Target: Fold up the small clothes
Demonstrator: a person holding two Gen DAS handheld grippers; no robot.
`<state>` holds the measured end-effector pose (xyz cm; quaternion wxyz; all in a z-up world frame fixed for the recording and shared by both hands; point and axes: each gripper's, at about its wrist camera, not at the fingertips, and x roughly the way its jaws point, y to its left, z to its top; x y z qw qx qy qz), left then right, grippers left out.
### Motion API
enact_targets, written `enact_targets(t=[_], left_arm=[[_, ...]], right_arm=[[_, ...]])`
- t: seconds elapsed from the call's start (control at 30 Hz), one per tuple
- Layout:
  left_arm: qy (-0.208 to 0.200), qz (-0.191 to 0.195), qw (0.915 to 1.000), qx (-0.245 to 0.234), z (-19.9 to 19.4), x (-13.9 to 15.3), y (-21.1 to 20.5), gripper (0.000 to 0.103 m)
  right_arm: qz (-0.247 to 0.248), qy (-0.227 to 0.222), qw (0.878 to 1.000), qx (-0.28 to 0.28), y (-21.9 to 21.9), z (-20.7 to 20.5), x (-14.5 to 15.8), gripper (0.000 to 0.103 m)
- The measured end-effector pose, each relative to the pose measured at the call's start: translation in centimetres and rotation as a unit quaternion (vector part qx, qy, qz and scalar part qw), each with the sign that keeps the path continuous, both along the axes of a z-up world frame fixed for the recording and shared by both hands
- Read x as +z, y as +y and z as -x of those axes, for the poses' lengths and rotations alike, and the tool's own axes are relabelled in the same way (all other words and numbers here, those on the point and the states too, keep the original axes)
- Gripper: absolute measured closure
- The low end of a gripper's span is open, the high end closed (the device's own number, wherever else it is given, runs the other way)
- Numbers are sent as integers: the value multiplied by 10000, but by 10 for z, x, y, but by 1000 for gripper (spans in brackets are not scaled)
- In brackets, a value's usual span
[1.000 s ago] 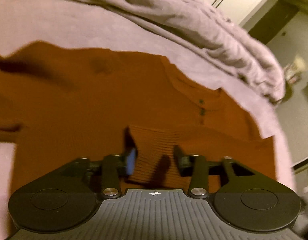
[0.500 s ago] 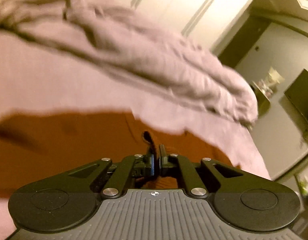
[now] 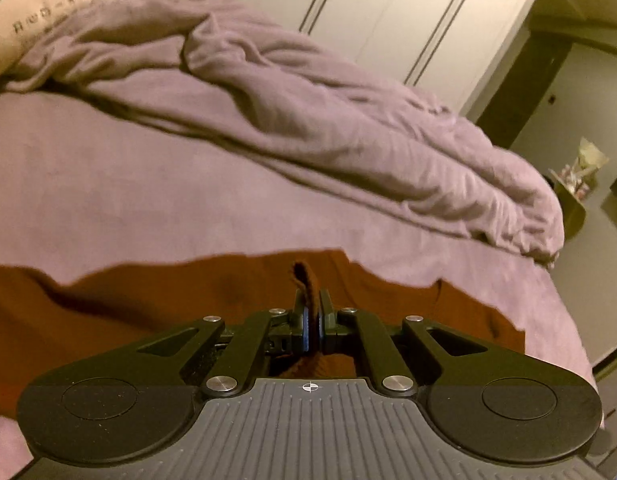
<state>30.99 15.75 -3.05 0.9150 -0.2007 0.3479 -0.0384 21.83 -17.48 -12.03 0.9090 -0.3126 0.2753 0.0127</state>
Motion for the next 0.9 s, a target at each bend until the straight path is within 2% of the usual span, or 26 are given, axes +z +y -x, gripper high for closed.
enact_targets(t=[0.07, 0.13, 0.2, 0.27, 0.37, 0.5, 0.67, 0.77, 0.9], left_arm=[[64, 27, 9999, -86, 1, -10, -6, 97], [112, 15, 9997, -218, 5, -21, -15, 97], [257, -108, 9988, -400, 6, -35, -26, 97], [392, -362, 9973, -504, 5, -50, -37, 97], [605, -600, 9950, -528, 4, -68, -43, 97], [551, -437, 9965, -461, 9, -68, -34, 97], [263, -608, 9968, -445, 4, -48, -30, 97], [76, -731, 9965, -397, -1, -39, -30, 97], [124, -1170, 9919, -476, -8, -47, -39, 97]], right_arm=[[-28, -163, 9997, -168, -8, -1, 3, 90], [-355, -199, 9974, -589, -29, -5, 8, 90], [-801, 1, 9912, -1050, -55, -12, 8, 90], [-1089, 119, 9863, -1230, -69, -16, 6, 90], [-693, 42, 9924, -1013, -59, -12, 4, 89], [-191, 34, 9972, -717, -48, -6, -1, 89], [-156, 75, 9986, -498, -40, 9, 5, 88], [185, 92, 9988, -444, -34, 13, -2, 88], [215, 58, 9983, -534, -33, 11, -6, 88]])
